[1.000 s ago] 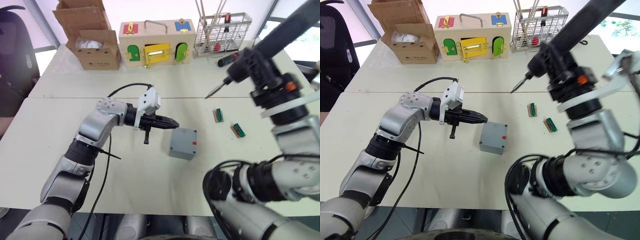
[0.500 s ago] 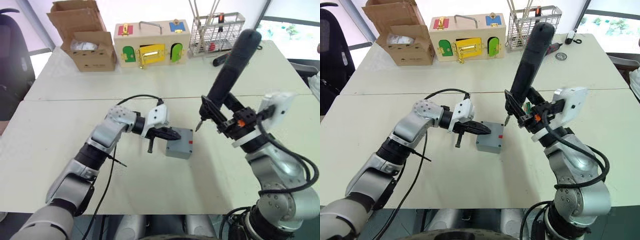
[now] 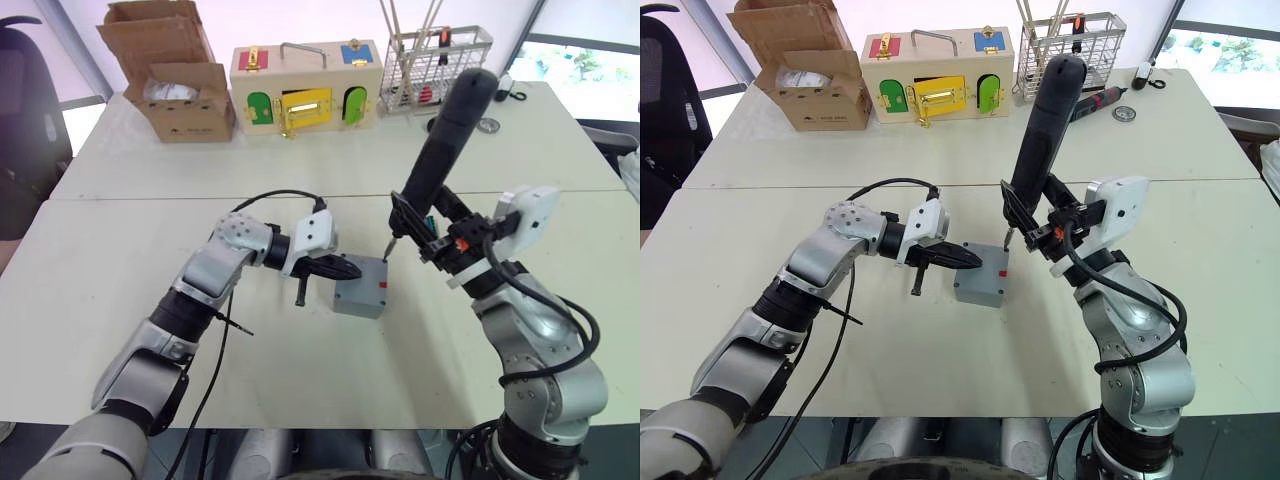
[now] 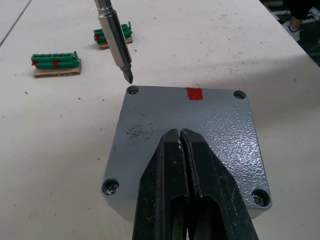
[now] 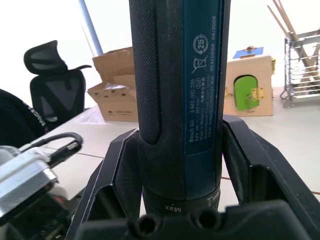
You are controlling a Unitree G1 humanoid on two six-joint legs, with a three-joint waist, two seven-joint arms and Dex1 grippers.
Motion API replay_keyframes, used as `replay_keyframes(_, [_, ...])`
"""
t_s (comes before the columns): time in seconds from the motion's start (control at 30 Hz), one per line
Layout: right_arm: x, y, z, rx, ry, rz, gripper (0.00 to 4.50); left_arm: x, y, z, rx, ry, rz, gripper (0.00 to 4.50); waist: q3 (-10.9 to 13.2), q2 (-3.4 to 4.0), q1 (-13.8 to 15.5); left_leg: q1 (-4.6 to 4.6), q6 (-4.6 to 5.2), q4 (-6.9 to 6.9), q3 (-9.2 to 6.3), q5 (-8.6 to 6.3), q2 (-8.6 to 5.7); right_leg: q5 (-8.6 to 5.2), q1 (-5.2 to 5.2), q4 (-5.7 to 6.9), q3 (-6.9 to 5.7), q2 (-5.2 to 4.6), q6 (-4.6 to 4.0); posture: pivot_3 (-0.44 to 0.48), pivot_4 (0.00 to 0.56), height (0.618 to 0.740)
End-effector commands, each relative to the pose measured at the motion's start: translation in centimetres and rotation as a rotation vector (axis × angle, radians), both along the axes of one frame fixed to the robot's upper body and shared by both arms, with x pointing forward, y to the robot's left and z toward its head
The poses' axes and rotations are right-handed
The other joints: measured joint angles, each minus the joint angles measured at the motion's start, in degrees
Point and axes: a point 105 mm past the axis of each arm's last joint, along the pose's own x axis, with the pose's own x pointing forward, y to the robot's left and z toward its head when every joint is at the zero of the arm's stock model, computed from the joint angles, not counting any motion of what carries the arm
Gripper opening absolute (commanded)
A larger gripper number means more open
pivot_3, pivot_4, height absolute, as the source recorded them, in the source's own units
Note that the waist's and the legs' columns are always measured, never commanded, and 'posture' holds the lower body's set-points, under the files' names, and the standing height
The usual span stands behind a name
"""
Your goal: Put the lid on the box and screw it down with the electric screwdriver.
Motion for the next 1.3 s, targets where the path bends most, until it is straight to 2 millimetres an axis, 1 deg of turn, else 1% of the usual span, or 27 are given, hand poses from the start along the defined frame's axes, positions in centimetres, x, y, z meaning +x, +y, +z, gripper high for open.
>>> replay_keyframes(0.03, [-0.7, 0.6, 1.4, -0.002, -0.084, 0.029, 1.95, 0.1, 0.3, -0.5, 0.019, 0.002, 0.018, 0.00, 0.0, 0.00, 0.0, 0.00, 0.00, 0.00, 0.00, 0.00, 0.00, 0.00, 0.00, 0.00, 0.00, 0.00, 0.00, 0.000, 0.150, 0.737])
replay_keyframes(0.3, [-0.7, 0.7, 0.3, 0.003, -0.050, 0.035, 1.95, 0.3, 0.3, -0.6, 0.016, 0.002, 0.032, 0.00, 0.0, 0.00, 0.0, 0.00, 0.00, 0.00, 0.00, 0.00, 0.00, 0.00, 0.01, -0.01, 0.00, 0.00, 0.00, 0.000, 0.150, 0.737])
replay_keyframes(0.5, [-0.7, 0.9, -0.7, -0.033, -0.024, 0.041, 1.95, 0.3, 0.3, -0.6, 0.017, -0.006, 0.031, 0.00, 0.0, -0.04, 0.0, 0.02, 0.00, 0.00, 0.00, 0.00, 0.01, 0.00, 0.03, -0.01, -0.01, 0.01, 0.00, 0.000, 0.150, 0.737])
replay_keyframes(0.6, [-0.5, 1.1, -2.2, -0.107, 0.015, 0.045, 1.95, 0.2, 0.2, -0.7, 0.021, -0.005, 0.025, 0.00, -0.1, -0.13, 0.0, 0.06, 0.00, 0.00, 0.00, 0.00, 0.01, 0.00, 0.08, -0.02, -0.01, 0.01, 0.00, 0.000, 0.150, 0.737])
replay_keyframes(0.73, [-0.3, 1.2, -3.6, -0.126, 0.062, 0.049, 1.95, 0.2, 0.1, -1.0, 0.023, 0.003, 0.023, 0.00, -0.2, -0.35, 0.0, 0.25, 0.00, -0.04, -0.01, 0.00, 0.04, 0.00, 0.29, -0.06, -0.02, 0.04, 0.00, 0.000, 0.150, 0.737])
replay_keyframes(0.83, [-0.4, 1.4, -4.7, -0.142, 0.100, 0.067, 1.95, 0.1, 0.4, -2.0, 0.062, 0.003, 0.016, 0.00, -0.4, -0.49, 0.1, 0.73, 0.03, -0.16, -0.04, -0.02, 0.05, -0.01, 0.86, -0.35, -0.04, 0.07, 0.01, 0.000, 0.150, 0.737])
replay_keyframes(0.9, [-0.4, 1.5, -5.2, -0.131, 0.117, 0.072, 1.95, 0.1, 0.5, -2.3, 0.072, 0.003, 0.013, 0.00, -0.6, -0.65, 0.1, 1.14, 0.30, -0.29, -0.06, -0.19, 0.07, -0.04, 1.29, -0.45, -0.05, 0.08, 0.03, 0.000, 0.150, 0.737])
replay_keyframes(0.97, [-0.6, 1.5, -5.6, -0.119, 0.129, 0.072, 1.95, 0.1, 0.5, -2.4, 0.057, 0.022, 0.024, 0.00, -0.8, -0.84, 0.1, 1.18, 0.36, -0.30, -0.09, -0.23, 0.09, -0.04, 1.33, -0.47, -0.06, 0.10, 0.03, 0.000, 0.150, 0.737])
replay_keyframes(1.03, [-0.9, 1.7, -6.2, -0.111, 0.149, 0.084, 1.95, 0.0, 0.5, -2.5, 0.045, 0.042, 0.033, 0.00, -1.1, -0.87, 0.1, 1.18, 0.33, -0.30, -0.12, -0.21, 0.09, -0.04, 1.33, -0.47, -0.06, 0.11, 0.03, 0.000, 0.150, 0.737])
replay_keyframes(1.13, [-1.2, 1.8, -6.6, -0.105, 0.165, 0.102, 1.95, 0.0, 0.5, -2.6, 0.045, 0.047, 0.035, 0.00, -1.3, -0.99, 0.1, 1.32, 0.34, -0.34, -0.12, -0.22, 0.09, -0.04, 1.46, -0.48, -0.06, 0.11, 0.03, 0.000, 0.150, 0.737])
replay_keyframes(1.2, [-1.1, 1.8, -6.8, -0.114, 0.167, 0.103, 1.95, -0.1, 0.4, -2.6, 0.044, 0.047, 0.037, 0.00, -1.3, -1.02, 0.1, 1.82, 0.44, -0.56, -0.12, -0.28, 0.10, -0.05, 1.94, -0.73, -0.06, 0.11, 0.03, 0.000, 0.150, 0.737])
replay_keyframes(1.23, [-1.1, 1.7, -6.8, -0.116, 0.168, 0.101, 1.95, -0.1, 0.4, -2.6, 0.044, 0.047, 0.037, 0.00, -1.4, -1.06, 0.1, 2.10, 0.46, -0.81, -0.12, -0.29, 0.10, -0.08, 2.13, -1.10, -0.05, 0.11, 0.06, 0.000, 0.150, 0.737])
replay_keyframes(1.3, [-0.9, 1.7, -6.9, -0.117, 0.170, 0.099, 1.95, -0.2, 0.3, -2.6, 0.043, 0.047, 0.037, 0.00, -1.4, -1.08, 0.1, 2.26, 0.44, -0.99, -0.12, -0.28, 0.16, -0.08, 2.21, -1.31, -0.05, 0.17, 0.08, 0.000, 0.150, 0.737])
